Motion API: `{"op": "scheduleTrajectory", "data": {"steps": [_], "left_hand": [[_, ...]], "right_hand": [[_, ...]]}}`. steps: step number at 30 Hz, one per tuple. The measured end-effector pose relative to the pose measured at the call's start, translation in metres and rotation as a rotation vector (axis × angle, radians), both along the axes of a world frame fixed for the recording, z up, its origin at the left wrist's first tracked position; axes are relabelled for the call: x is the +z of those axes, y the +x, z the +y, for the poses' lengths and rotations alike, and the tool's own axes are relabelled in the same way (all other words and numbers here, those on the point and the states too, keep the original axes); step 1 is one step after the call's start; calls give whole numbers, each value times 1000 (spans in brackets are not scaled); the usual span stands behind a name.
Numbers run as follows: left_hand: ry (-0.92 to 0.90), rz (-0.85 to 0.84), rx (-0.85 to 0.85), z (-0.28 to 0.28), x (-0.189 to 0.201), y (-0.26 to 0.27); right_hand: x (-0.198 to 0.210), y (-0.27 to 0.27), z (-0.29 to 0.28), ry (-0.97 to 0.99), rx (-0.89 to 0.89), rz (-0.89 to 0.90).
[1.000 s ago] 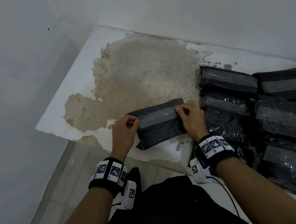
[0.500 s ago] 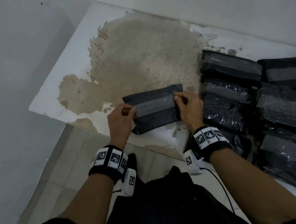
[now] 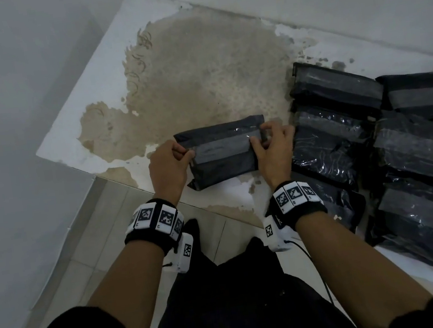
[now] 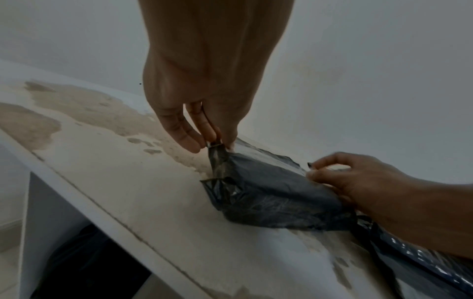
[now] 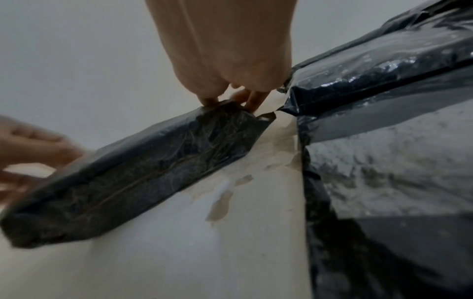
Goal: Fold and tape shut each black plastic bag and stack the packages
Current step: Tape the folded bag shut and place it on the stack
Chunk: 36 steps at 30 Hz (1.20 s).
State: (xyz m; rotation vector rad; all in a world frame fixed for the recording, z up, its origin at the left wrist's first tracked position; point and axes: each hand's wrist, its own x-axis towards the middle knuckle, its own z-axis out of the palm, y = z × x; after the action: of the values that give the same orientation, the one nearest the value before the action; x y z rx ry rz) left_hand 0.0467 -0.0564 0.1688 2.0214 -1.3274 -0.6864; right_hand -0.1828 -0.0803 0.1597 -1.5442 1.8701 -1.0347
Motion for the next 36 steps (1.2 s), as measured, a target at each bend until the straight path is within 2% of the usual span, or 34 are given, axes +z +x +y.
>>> {"op": "scheduleTrajectory", "data": {"steps": [5,7,14,17,19,21,23,25,27,29,33,36], "left_hand": [[-35,48,-8,3,-3,2],[-45,51,11,5,-4,1],[-30,117,71,6,-7,-3],[-10,59,117,9,-1,-7],[-54,21,154,13,5,-12],[-188,-90,76,18,7,-21],[-271,-235,-143,21,3,-35],[-234,-382,-397,25,-10,-46],[-164,-518,-568,30,-24,-49],[-110,-619,-639,34,-31,-45],[-67,-688,-678,36,-31,-41],[-36,-693,-656,38,-31,-38]], "right_hand": [[-7,-6,-6,124,-126,-383],[-8,-9,-9,163,-163,-457],[-9,-16,-12,204,-138,-440],[-4,-17,-9,173,-147,-390],[6,-14,-2,125,-91,-293],[13,-11,8,26,-24,-71],[15,-5,17,-120,58,199],[9,5,24,-216,241,387],[-5,15,35,-205,480,544],[-17,19,45,-126,626,645],[-19,6,48,-15,664,799],[-18,-7,55,48,562,852]]}}
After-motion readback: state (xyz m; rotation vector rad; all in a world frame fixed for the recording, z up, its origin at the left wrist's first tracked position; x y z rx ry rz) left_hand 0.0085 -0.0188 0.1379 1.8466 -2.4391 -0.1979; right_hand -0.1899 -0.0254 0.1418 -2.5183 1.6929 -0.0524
